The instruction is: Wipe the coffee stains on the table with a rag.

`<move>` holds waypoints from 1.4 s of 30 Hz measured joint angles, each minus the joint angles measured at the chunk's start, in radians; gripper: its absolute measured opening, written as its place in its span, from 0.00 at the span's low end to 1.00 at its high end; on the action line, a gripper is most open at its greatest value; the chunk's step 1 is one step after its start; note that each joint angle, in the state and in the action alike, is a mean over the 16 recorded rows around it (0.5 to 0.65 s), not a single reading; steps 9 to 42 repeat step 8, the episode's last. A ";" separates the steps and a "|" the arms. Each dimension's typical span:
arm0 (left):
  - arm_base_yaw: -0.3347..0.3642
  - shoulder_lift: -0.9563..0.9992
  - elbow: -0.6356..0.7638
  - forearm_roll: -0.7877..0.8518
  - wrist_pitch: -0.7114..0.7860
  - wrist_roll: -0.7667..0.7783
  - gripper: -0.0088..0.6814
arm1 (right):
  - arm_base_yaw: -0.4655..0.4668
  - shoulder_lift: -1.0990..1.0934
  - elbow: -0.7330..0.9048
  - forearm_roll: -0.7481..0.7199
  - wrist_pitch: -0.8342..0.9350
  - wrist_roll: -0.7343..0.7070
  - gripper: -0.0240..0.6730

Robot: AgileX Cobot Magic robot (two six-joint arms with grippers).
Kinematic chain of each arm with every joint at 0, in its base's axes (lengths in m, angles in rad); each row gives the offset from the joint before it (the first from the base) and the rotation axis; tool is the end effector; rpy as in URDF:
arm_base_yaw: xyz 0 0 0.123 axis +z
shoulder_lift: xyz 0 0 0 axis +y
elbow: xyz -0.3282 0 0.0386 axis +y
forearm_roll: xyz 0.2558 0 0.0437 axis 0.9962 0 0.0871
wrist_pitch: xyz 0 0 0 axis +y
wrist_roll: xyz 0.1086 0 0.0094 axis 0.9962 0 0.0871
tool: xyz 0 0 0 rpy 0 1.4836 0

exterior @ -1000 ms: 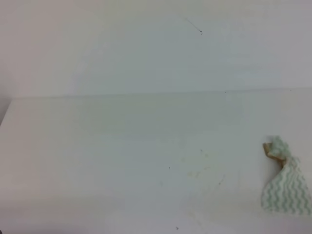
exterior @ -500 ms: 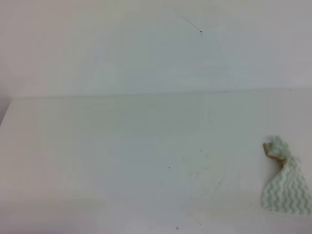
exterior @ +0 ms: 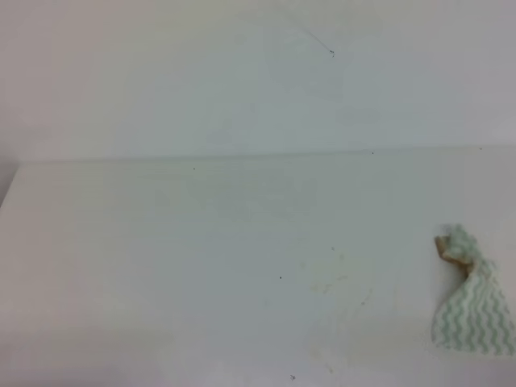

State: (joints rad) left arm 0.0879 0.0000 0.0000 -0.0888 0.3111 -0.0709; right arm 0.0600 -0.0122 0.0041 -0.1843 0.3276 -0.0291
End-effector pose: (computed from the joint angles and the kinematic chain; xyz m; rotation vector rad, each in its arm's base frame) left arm 0.0340 0.0000 0.1811 -0.1984 1.7830 -0.0727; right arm 0.0331 -0.0045 0.1788 -0.1948 1.7897 -0.1558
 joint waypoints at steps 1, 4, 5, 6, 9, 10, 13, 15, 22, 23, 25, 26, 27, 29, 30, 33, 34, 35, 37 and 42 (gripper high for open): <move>0.000 0.000 0.000 0.000 0.000 0.000 0.01 | 0.000 0.000 0.000 0.000 0.000 0.000 0.03; 0.000 0.000 0.000 0.000 0.000 0.000 0.01 | 0.000 0.000 0.000 0.000 0.000 0.000 0.03; 0.000 0.000 0.000 0.000 0.000 0.000 0.01 | 0.000 0.000 0.000 0.000 0.000 0.000 0.03; 0.000 0.000 0.000 0.000 0.000 0.000 0.01 | 0.000 0.000 0.000 0.000 0.000 0.001 0.03; 0.000 0.000 0.000 0.000 0.000 0.000 0.01 | 0.000 0.000 0.000 0.000 0.000 0.001 0.03; 0.000 0.000 0.000 0.000 0.000 0.000 0.01 | 0.000 0.000 0.000 0.000 0.000 0.001 0.03; 0.000 0.000 0.000 0.000 0.000 0.000 0.01 | 0.000 0.000 0.000 0.000 0.000 0.001 0.03; 0.000 0.000 0.000 0.000 0.000 0.000 0.01 | 0.000 0.000 0.000 0.000 0.000 0.001 0.03; 0.000 0.000 0.000 0.000 0.000 0.000 0.01 | 0.000 0.000 0.000 0.000 0.000 0.001 0.03; 0.000 0.000 0.000 0.000 0.000 0.000 0.01 | 0.000 0.000 0.000 0.000 0.000 0.001 0.03; 0.000 0.000 0.000 0.000 0.000 0.000 0.01 | 0.000 0.000 0.000 0.000 0.000 0.001 0.03; 0.000 0.000 0.000 0.000 0.000 0.000 0.01 | 0.000 0.000 0.000 0.000 0.000 0.001 0.03; 0.000 0.000 0.000 0.000 0.000 0.000 0.01 | 0.000 0.000 0.000 0.000 0.000 0.001 0.03; 0.000 0.000 0.000 0.000 0.000 0.000 0.01 | 0.000 0.000 0.000 0.000 0.000 0.001 0.03; 0.000 0.000 0.000 0.000 0.000 0.000 0.01 | 0.000 0.000 0.000 0.000 0.000 0.001 0.03; 0.000 0.000 0.000 0.000 0.000 0.000 0.01 | 0.000 0.000 0.000 0.000 0.000 0.001 0.03; 0.000 0.000 0.000 0.000 0.000 0.000 0.01 | 0.000 0.000 0.000 0.000 0.000 0.001 0.03; 0.000 0.000 0.000 0.000 0.000 0.000 0.01 | 0.000 0.000 0.000 0.000 0.000 0.001 0.03; 0.000 0.000 0.000 0.000 0.000 0.000 0.01 | 0.000 0.000 0.000 0.000 0.000 0.001 0.03; 0.000 0.000 0.000 0.000 0.000 0.000 0.01 | 0.000 0.000 0.000 0.000 0.000 0.001 0.03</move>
